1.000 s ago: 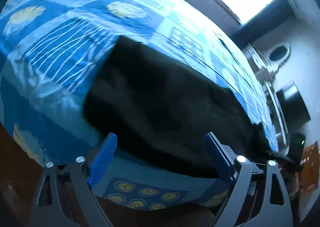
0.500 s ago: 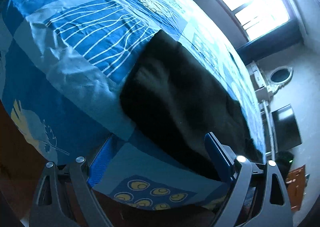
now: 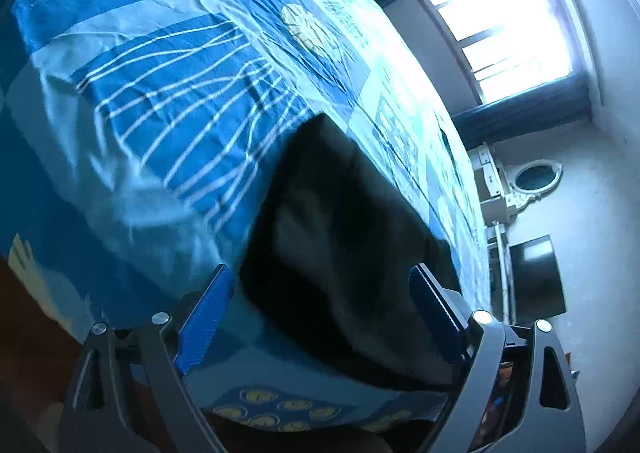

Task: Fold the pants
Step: 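Grasp the folded pants edge with the left gripper while the right gripper releases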

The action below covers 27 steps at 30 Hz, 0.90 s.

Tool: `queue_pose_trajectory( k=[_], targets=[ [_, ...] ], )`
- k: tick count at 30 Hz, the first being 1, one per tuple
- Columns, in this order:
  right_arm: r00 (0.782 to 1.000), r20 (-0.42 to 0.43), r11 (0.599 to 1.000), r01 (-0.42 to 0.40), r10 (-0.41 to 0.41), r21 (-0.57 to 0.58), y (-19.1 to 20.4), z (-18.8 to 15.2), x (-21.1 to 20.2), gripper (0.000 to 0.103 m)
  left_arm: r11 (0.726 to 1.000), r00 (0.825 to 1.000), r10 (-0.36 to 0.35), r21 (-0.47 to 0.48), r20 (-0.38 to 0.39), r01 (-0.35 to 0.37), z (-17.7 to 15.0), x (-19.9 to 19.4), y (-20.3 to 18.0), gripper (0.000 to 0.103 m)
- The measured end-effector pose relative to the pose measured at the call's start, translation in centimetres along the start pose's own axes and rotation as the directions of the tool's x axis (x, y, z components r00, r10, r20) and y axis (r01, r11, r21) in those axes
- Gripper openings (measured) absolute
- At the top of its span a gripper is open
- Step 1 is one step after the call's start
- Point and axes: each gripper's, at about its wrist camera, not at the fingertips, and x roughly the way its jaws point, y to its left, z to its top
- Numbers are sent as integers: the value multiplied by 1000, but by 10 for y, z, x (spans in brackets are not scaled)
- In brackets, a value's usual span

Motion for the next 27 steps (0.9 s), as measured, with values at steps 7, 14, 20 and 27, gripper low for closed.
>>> queue_pose_trajectory(
  k=[7, 14, 20, 27],
  targets=[
    [998, -10, 997, -58, 58, 54, 2, -18, -6, 82, 998, 997, 14, 68, -80, -9, 32, 27, 4, 88],
    [994, -32, 992, -104, 106, 68, 10, -32, 5, 82, 977, 951, -193, 41, -241, 209, 32, 49, 9, 88],
    [993, -67, 994, -98, 102, 55, 12, -36, 15, 82, 983, 960, -172, -93, -220, 155, 29, 54, 39, 15],
    [997, -22, 995, -71, 73, 65, 4, -28, -4, 82, 979, 968, -204, -36, -143, 201, 25, 35, 12, 13]
  ],
)
